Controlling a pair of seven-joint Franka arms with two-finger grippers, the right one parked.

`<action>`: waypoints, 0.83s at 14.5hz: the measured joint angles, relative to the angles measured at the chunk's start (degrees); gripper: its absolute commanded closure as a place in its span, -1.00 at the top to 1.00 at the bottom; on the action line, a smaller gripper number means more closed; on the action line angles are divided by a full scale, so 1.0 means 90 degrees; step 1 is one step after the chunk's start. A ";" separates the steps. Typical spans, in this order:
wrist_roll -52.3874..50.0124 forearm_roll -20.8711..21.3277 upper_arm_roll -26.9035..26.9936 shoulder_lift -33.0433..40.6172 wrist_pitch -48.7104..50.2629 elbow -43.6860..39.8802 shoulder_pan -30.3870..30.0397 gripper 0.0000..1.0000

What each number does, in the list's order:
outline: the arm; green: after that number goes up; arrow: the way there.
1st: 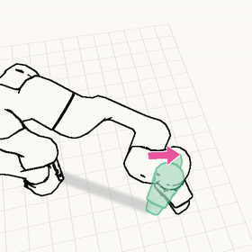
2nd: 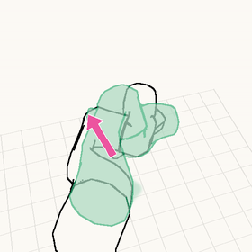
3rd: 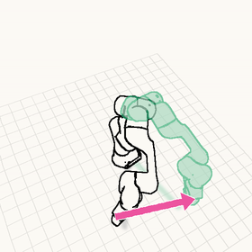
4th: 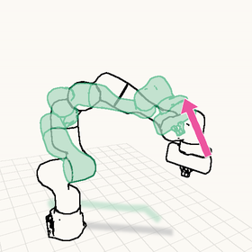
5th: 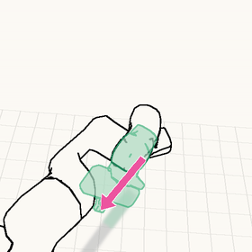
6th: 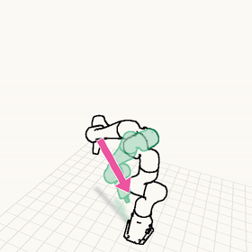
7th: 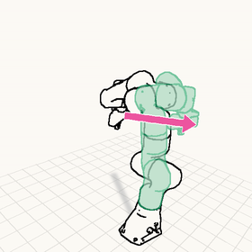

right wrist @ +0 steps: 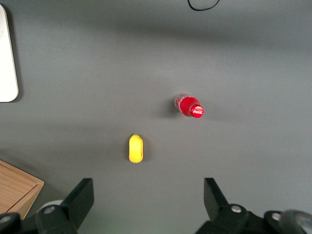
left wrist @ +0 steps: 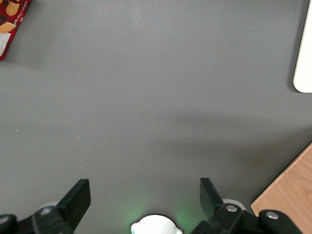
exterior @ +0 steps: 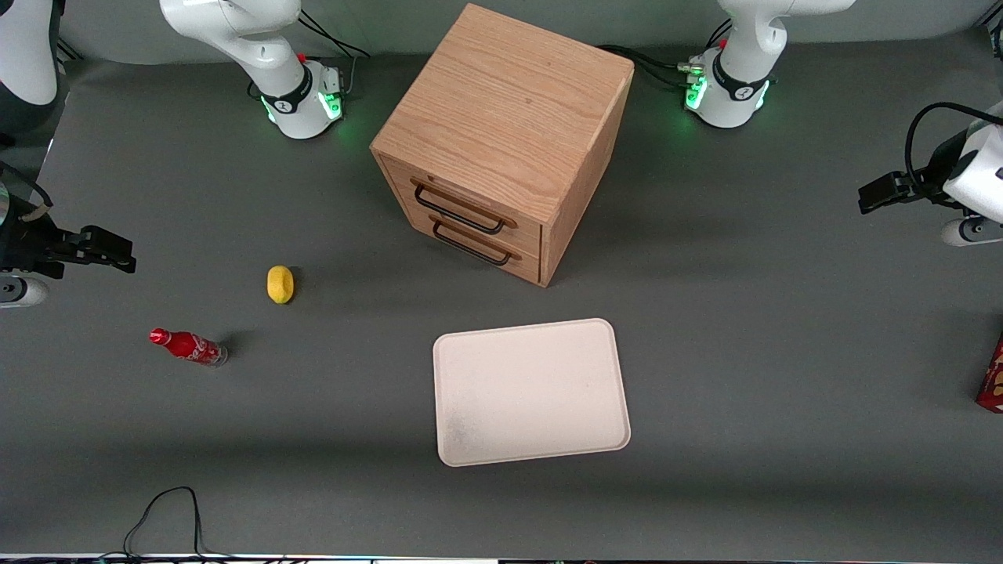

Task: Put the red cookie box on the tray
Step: 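Move the left gripper over the red plaid cookie box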

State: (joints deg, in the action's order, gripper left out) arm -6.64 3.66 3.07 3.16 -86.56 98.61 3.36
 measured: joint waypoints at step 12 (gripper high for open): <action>-0.0003 -0.0029 -0.0061 0.0000 0.0132 -0.0116 0.0000 1.00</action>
State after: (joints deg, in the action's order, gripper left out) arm -6.67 3.40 2.53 3.16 -85.37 97.57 3.36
